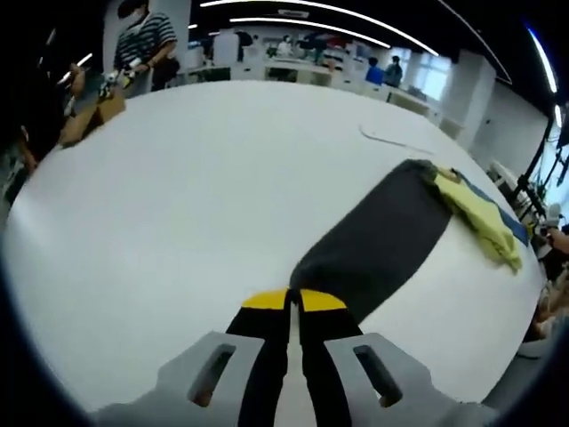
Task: Fold the garment on the visible template until the final outline fits inside the template.
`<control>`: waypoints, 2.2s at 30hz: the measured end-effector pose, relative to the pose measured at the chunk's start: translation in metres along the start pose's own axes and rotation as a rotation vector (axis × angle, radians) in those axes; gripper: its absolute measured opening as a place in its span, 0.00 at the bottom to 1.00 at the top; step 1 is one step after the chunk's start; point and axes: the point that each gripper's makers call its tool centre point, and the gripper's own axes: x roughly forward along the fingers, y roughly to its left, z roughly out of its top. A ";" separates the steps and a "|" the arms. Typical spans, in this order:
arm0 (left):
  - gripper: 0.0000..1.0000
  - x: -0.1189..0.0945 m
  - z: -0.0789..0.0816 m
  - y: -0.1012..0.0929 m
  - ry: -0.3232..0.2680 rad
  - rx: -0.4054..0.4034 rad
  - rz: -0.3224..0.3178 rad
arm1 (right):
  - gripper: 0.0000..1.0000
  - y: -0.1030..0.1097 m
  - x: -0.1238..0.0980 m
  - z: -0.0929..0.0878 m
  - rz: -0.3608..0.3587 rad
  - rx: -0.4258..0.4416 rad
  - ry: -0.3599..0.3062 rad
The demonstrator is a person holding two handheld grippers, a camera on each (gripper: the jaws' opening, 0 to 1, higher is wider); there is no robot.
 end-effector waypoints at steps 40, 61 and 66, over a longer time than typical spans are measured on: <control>0.58 -0.019 0.005 -0.037 -0.097 0.085 -0.035 | 0.69 0.067 -0.014 0.066 0.323 0.099 -0.192; 0.79 -0.047 -0.003 -0.126 -0.215 0.172 -0.231 | 0.99 0.198 -0.083 0.083 0.665 -0.037 -0.278; 0.85 -0.051 -0.003 -0.150 -0.230 0.196 -0.295 | 0.99 0.224 -0.100 0.088 0.731 -0.086 -0.294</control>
